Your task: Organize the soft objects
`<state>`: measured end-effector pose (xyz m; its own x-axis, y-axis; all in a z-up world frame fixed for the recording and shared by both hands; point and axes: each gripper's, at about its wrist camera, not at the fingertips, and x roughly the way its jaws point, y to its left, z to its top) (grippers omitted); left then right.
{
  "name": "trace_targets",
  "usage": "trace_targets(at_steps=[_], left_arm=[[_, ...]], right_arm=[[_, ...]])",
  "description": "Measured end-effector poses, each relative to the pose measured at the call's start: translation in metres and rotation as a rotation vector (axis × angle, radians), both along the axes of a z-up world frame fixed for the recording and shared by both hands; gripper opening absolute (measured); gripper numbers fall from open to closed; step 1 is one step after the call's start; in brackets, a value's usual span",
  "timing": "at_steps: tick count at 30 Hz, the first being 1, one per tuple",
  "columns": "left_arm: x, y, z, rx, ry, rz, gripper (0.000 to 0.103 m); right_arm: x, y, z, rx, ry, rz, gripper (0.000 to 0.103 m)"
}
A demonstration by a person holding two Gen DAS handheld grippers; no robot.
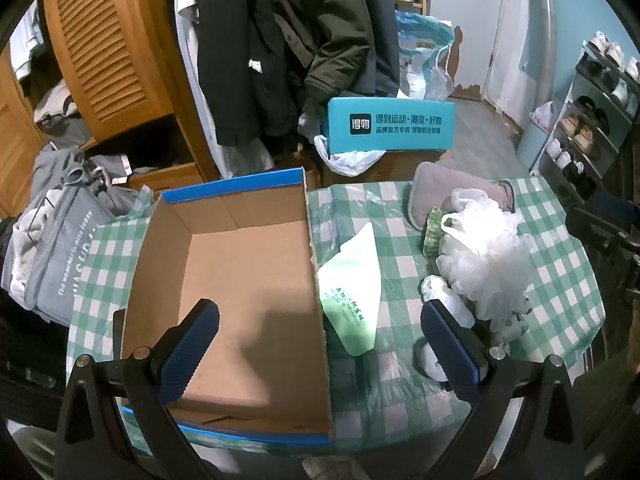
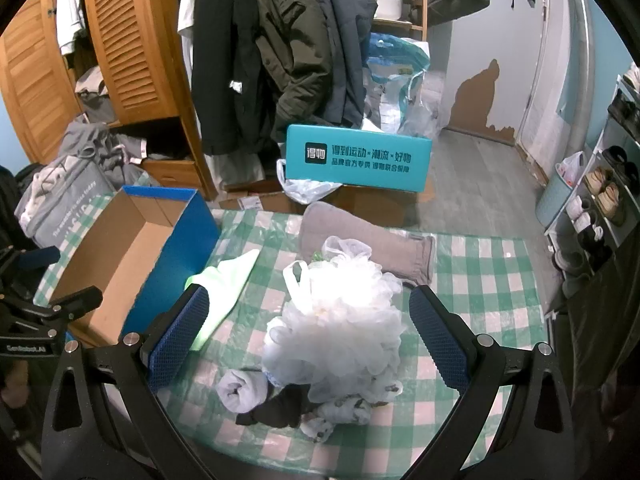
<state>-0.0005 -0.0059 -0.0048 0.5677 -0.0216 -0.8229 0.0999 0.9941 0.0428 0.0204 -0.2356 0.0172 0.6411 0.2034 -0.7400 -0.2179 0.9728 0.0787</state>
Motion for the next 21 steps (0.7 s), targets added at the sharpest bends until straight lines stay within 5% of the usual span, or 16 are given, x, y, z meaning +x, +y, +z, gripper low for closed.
trace_targets(at_steps=[21], left_arm=[[-0.0030, -0.0079, -0.0037, 0.012, 0.000, -0.013, 0.102]], right_arm=[[0.0000, -0.0015, -0.0010, 0.001, 0.001, 0.001, 0.099]])
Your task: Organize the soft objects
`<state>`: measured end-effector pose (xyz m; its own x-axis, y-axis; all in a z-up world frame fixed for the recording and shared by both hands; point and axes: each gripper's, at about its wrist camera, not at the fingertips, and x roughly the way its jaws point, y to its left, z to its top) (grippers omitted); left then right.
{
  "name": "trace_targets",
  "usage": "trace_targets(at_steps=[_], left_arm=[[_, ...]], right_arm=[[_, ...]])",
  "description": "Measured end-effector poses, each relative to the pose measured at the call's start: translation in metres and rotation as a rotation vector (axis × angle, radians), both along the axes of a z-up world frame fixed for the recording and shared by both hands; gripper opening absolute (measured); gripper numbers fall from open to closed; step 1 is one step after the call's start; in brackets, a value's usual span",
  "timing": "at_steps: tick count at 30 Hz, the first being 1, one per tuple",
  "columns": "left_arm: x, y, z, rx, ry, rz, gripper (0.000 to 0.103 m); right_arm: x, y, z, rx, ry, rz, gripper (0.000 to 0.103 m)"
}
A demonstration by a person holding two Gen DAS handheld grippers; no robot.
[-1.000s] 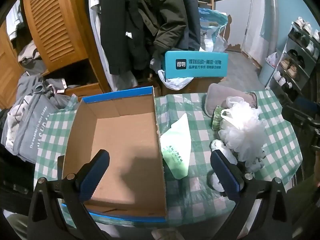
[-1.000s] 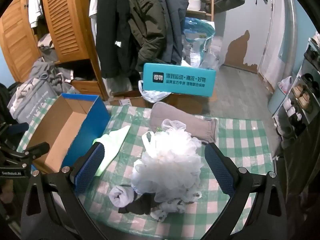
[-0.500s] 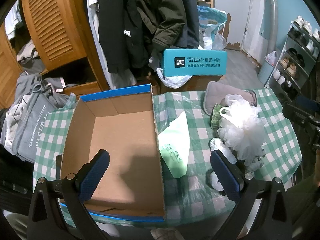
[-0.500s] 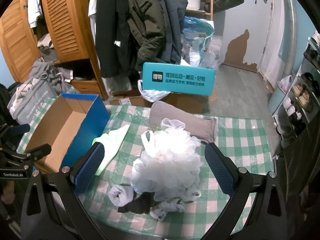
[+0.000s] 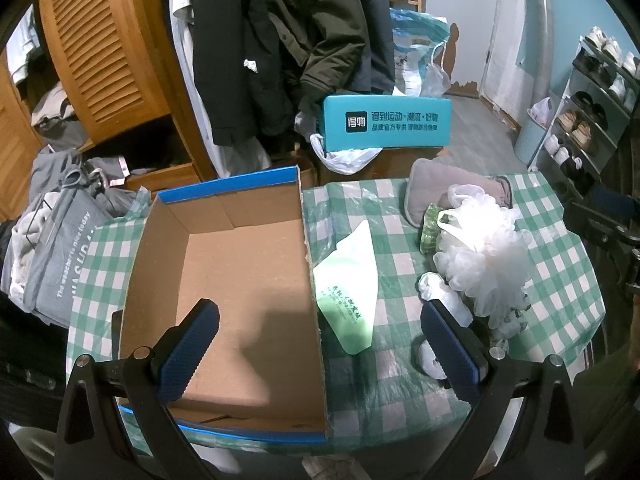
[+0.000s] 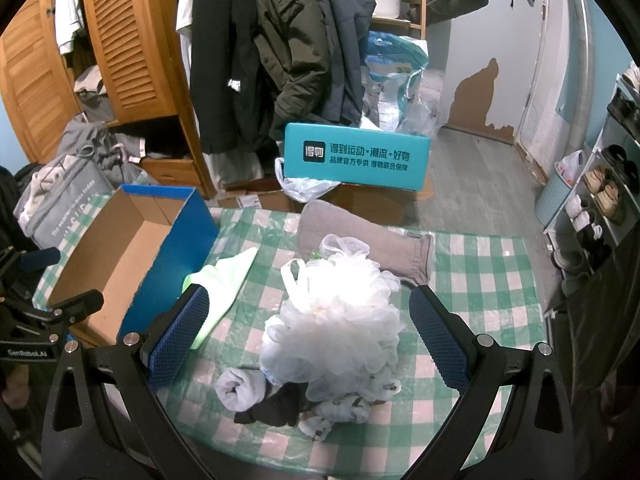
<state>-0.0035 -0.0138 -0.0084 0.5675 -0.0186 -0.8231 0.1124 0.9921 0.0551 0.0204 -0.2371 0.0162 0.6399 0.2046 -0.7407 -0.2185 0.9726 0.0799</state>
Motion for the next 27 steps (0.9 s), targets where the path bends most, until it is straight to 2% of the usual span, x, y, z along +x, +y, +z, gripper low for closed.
trace_targets(at_steps=[27], left_arm=[[-0.0001, 0.0004, -0.0006, 0.000, 0.004, 0.001, 0.102]], right_arm=[[0.0002, -0.0014, -0.0008, -0.002, 0.005, 0.000, 0.099]])
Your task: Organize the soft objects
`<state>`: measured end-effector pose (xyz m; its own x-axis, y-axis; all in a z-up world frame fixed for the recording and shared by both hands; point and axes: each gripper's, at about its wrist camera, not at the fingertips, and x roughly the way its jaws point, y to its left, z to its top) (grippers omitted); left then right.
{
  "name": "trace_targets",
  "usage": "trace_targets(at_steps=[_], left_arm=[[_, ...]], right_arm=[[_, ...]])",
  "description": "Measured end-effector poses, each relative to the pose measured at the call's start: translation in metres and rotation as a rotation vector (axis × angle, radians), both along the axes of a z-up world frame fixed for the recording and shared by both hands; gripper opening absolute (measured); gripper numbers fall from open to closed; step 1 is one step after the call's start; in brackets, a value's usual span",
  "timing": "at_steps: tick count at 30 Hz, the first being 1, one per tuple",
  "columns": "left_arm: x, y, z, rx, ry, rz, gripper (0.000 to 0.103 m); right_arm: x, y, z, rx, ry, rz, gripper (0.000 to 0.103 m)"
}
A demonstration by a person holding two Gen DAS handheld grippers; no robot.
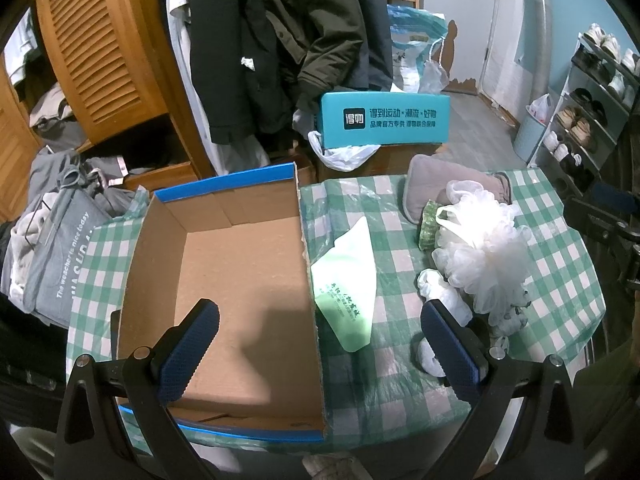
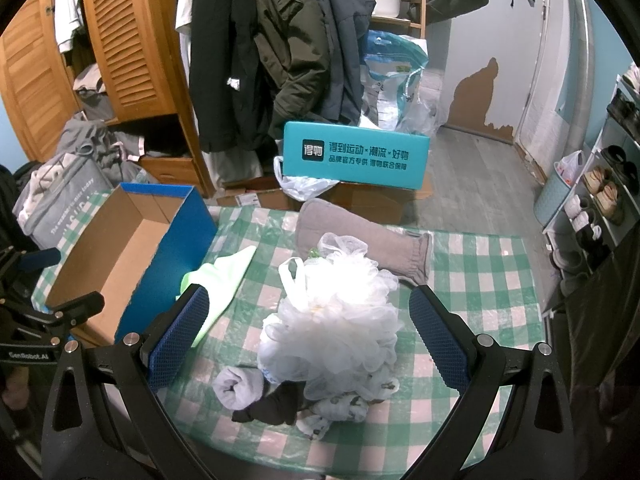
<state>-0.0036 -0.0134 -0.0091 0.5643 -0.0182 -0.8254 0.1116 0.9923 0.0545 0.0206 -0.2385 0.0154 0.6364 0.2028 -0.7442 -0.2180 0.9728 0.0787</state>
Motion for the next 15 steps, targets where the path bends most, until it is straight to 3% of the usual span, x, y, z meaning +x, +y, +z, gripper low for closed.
trace_targets(at_steps=[15], left_arm=[[0.0006, 0.0003, 0.0003, 0.001, 0.001, 0.001, 0.102]], right_arm=[[0.0001, -0.0015, -0.0001, -0.002, 0.002, -0.001, 0.099]])
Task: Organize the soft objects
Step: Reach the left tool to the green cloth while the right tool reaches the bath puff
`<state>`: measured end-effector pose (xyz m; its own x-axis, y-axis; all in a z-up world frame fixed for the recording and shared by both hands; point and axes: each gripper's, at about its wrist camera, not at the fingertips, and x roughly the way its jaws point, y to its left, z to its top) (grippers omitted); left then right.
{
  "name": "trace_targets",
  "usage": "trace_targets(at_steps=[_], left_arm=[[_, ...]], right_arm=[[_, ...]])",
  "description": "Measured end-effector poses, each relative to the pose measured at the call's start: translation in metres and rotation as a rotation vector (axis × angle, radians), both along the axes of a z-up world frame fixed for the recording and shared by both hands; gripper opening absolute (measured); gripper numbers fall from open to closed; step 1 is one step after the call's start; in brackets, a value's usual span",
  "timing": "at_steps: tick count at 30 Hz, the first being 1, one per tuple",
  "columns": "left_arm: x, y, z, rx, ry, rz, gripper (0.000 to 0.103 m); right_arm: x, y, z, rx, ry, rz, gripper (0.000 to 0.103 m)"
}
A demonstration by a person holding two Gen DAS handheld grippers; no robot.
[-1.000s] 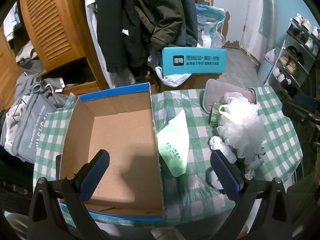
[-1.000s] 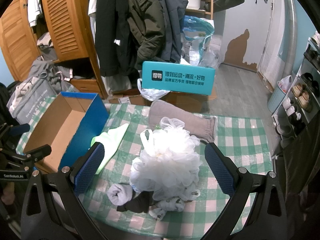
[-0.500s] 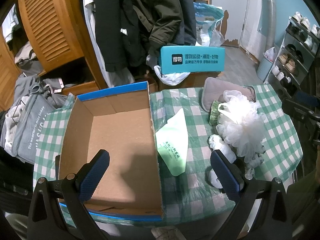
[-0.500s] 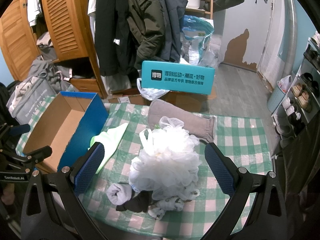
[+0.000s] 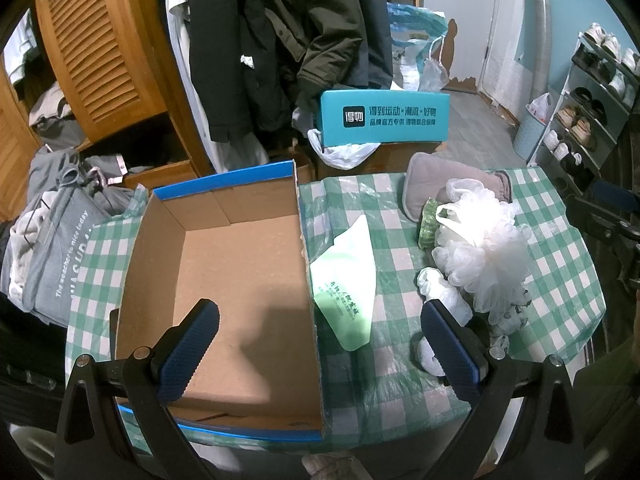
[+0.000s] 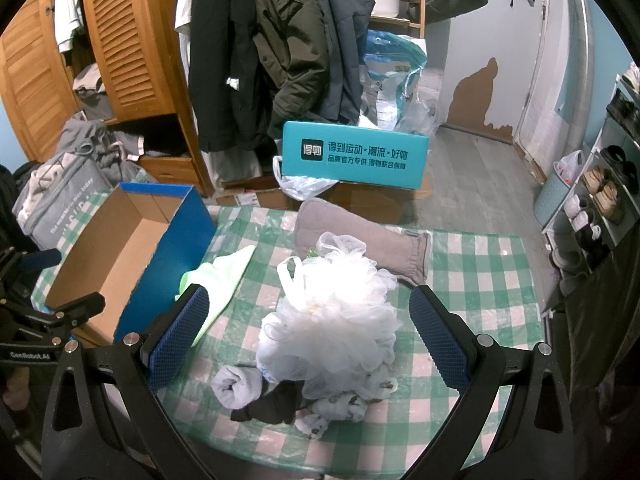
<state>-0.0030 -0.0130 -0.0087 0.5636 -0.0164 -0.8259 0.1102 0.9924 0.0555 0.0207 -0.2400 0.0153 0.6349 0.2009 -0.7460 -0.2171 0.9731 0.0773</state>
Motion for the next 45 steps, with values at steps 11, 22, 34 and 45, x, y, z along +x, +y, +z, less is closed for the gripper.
trace_targets(at_steps=[11, 22, 34, 45], left_arm=[[0.001, -0.009, -0.023, 0.010, 0.040, -0.013, 0.102], [0.027, -0.032, -0.033, 0.024, 0.113, -0.075, 0.102], [0.054, -0.069, -0.050, 0.047, 0.158, -0.137, 0.102], [0.076, -0.079, -0.079, 0.022, 0.223, -0.128, 0.102]], right_arm=[[0.002, -0.007, -0.011, -0.013, 0.013, -0.005, 0.099], [0.014, -0.023, -0.032, -0.049, 0.067, -0.054, 0.099], [0.026, -0.045, -0.055, -0.053, 0.128, -0.106, 0.099], [0.047, -0.048, -0.076, -0.041, 0.178, -0.138, 0.099]])
